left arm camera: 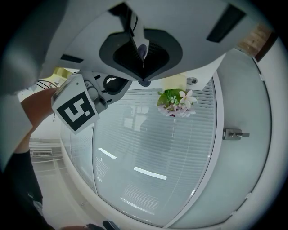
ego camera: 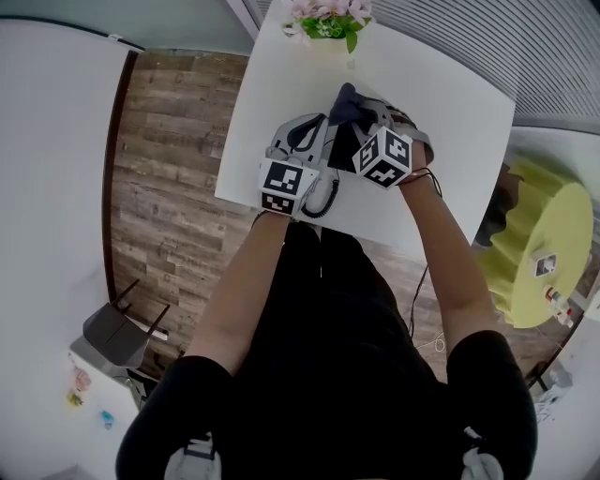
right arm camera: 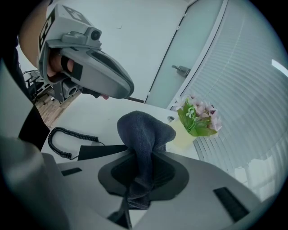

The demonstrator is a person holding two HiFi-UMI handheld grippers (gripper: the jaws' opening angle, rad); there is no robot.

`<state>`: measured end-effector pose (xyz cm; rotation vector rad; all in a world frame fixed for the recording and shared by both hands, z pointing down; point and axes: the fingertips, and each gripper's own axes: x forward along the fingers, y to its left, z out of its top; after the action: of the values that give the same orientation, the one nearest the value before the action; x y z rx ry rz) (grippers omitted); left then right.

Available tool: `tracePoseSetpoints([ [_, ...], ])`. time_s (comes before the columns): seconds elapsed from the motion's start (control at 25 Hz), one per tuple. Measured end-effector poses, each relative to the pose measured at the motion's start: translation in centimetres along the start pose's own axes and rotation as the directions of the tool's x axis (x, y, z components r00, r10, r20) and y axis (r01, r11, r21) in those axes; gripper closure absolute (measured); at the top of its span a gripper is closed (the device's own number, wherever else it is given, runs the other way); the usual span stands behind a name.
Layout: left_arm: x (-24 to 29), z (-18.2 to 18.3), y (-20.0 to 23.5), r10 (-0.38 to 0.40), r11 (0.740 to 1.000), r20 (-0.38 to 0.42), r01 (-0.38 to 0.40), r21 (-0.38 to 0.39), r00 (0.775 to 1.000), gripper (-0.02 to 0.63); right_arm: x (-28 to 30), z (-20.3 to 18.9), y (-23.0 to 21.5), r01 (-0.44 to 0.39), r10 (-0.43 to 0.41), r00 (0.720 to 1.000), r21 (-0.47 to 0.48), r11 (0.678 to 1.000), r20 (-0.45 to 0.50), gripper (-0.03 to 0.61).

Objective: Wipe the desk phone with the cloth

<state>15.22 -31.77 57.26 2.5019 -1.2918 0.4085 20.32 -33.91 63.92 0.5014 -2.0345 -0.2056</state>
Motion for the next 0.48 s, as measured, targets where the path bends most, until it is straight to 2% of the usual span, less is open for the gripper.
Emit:
tracePoseSetpoints([
  [0.48, -0.8, -2.4, -0.8, -0.026, 1.000, -0.032, 0.025, -0.012, 0.999, 0.603, 0.3, -1.1, 7.3, -0.087, 0.086, 0.996, -0.026, 0.996, -0.035, 0.502],
])
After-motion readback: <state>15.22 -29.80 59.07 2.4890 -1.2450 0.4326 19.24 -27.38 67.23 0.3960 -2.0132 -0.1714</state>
